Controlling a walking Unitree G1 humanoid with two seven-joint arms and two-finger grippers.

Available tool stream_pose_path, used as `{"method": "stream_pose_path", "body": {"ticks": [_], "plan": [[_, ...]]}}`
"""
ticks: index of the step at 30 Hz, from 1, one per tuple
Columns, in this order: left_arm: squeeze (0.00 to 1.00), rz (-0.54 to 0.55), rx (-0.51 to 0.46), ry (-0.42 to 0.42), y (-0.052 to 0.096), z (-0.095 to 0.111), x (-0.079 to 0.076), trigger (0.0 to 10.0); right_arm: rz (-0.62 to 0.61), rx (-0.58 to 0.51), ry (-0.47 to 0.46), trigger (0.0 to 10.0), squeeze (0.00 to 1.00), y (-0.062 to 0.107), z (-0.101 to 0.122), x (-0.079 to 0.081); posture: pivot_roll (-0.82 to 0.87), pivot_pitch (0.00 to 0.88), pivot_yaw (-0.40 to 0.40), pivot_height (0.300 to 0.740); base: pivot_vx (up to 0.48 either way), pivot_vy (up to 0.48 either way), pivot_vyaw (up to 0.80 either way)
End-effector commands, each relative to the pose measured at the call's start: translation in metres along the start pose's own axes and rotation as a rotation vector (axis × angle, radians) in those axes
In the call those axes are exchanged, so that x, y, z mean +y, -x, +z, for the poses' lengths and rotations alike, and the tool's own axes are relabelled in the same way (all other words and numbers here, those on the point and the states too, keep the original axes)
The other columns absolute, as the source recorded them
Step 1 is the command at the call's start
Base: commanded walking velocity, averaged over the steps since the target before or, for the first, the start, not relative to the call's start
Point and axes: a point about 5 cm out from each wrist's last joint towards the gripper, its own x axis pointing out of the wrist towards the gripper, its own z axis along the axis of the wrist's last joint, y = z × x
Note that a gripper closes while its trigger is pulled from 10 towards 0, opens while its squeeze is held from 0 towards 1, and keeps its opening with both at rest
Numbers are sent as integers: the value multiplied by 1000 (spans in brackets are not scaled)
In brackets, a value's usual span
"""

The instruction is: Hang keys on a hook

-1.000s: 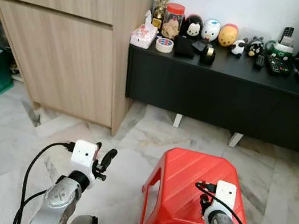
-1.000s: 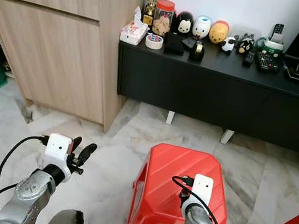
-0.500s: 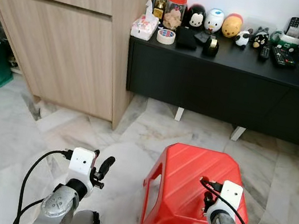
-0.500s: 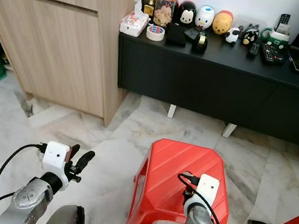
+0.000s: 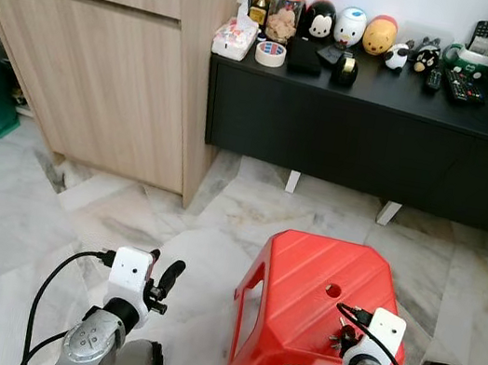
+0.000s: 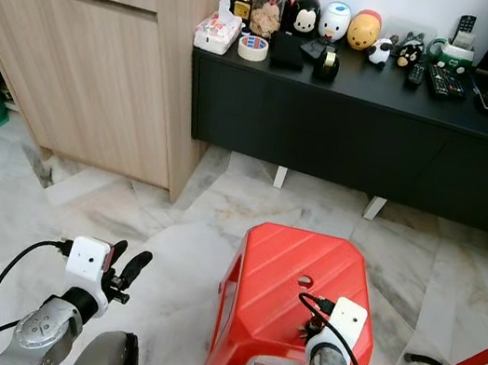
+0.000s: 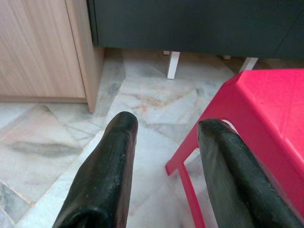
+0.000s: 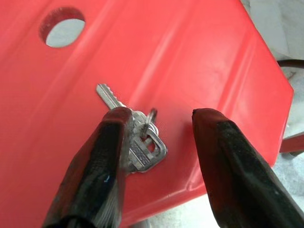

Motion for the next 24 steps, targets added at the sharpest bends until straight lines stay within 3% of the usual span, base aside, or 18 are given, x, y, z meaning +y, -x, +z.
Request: {"method": "stream_pose_path", "body": {"ticks": [1,4,5,7,8,24], "plan": [[0,-8,4,-17,1,2,-1,10000,-9,22,-15,10000,0,0,-4,-2,27,98,-49,606,0,0,0],[0,-7,5,-19,1,2,-1,10000,-7,24,-16,10000,0,1,-5,-1,28,99,-48,606,0,0,0],[0,-6,5,-20,2,2,-1,10000,-10,25,-17,8235,0,1,-5,-1,28,99,-48,606,0,0,0],[0,-7,6,-21,2,2,-1,10000,-12,26,-19,1961,0,1,-5,-1,28,101,-47,606,0,0,0],[0,-7,7,-21,2,2,-1,10000,-12,26,-20,0,0,1,-5,-1,28,101,-47,606,0,0,0],[0,-10,17,-28,2,1,-1,10000,6,30,-26,0,0,1,-5,3,31,105,-45,606,0,0,0]]}}
